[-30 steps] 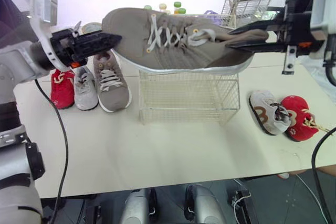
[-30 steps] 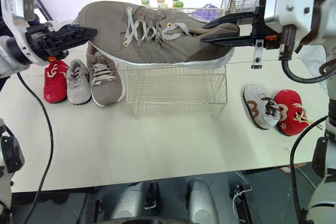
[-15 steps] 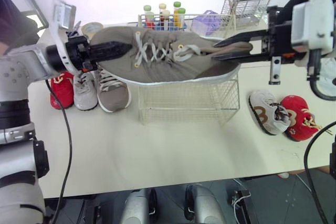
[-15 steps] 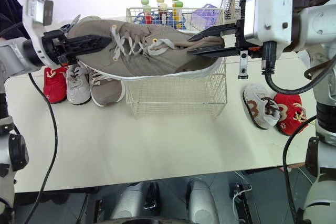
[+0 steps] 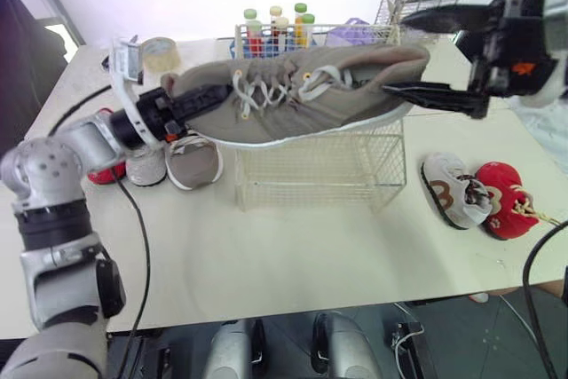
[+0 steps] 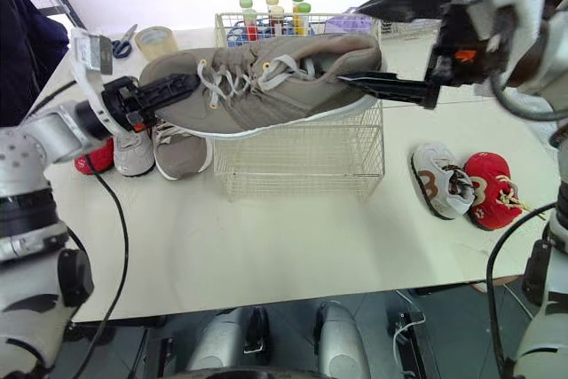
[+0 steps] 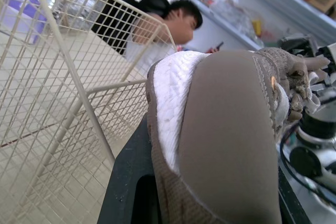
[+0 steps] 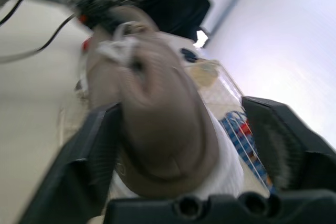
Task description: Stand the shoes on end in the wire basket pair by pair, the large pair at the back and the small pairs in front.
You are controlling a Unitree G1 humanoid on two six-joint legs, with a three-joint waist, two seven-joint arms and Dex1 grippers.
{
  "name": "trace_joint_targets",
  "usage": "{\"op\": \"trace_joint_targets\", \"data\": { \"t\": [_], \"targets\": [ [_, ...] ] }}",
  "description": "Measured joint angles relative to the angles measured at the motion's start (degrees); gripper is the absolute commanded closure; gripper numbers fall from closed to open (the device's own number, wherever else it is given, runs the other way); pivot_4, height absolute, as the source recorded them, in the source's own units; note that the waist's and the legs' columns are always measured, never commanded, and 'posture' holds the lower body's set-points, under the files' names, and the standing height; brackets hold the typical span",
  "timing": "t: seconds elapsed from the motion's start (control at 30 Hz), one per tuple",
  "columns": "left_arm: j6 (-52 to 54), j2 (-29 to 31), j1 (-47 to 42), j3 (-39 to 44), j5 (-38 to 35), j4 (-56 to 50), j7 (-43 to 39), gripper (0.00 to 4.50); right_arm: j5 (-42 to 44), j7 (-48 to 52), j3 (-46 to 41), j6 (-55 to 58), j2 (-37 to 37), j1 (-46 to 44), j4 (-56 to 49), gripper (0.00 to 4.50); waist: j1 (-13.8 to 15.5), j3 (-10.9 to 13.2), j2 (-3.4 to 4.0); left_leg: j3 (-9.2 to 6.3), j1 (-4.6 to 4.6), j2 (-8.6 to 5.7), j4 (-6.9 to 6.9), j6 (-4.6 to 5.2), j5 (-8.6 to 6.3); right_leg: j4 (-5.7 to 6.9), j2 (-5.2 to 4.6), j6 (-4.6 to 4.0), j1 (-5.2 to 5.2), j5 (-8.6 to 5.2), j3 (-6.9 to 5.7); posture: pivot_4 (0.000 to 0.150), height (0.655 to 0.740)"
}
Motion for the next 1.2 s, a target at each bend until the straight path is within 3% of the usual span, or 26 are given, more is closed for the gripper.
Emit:
{"op": "trace_joint_targets", "data": {
  "t": [0.2, 0.4, 0.67, 0.87, 1.2],
  "targets": [
    [-3.2, -5.7, 3.5, 2.2, -5.1, -9.0, 6.9, 3.71, 8.7, -15.9, -19.5, 11.1, 7.5, 13.0, 0.6, 0.04, 1.0, 0.0, -0.03, -0.03, 0.02, 0.00, 0.12, 0.01, -0.01, 0.04, 0.00, -0.01, 0.08, 0.01, -0.02, 0.150, 0.7400],
    [-6.9, -7.8, 3.6, 2.0, -7.7, -12.2, 10.7, 3.71, 17.3, -24.7, -25.1, 13.7, 16.8, 21.6, -2.4, 0.04, 1.0, 0.0, 0.02, -0.04, 0.06, 0.01, 0.16, 0.02, -0.01, 0.11, 0.04, -0.05, 0.10, 0.03, -0.01, 0.150, 0.7400],
    [-11.2, -9.6, 0.6, -0.6, -7.7, -10.2, 11.9, 3.71, 25.9, -28.9, -20.3, 13.1, 23.5, 23.8, -8.0, 0.04, 1.0, 0.0, 0.02, -0.06, 0.05, 0.00, 0.17, 0.04, -0.02, 0.10, 0.06, -0.05, 0.10, 0.03, -0.01, 0.150, 0.7400],
    [-12.6, -10.6, 0.4, -2.7, -7.7, -9.5, 12.3, 3.71, 25.9, -33.7, -11.0, 9.3, 28.4, 19.7, -10.5, 0.04, 0.9, 0.0, 0.03, -0.07, 0.04, 0.01, 0.16, 0.04, -0.02, 0.09, 0.08, -0.05, 0.09, 0.03, -0.01, 0.150, 0.7400],
    [-15.5, -10.5, 0.4, -2.3, -9.2, -9.1, 12.4, 3.71, 27.0, -36.1, -5.9, 6.8, 29.4, 14.5, -10.4, 0.04, 1.0, 0.0, 0.03, -0.06, 0.01, 0.01, 0.22, 0.09, -0.05, 0.07, 0.08, -0.05, 0.10, 0.03, -0.02, 0.150, 0.7400]
  ]
}}
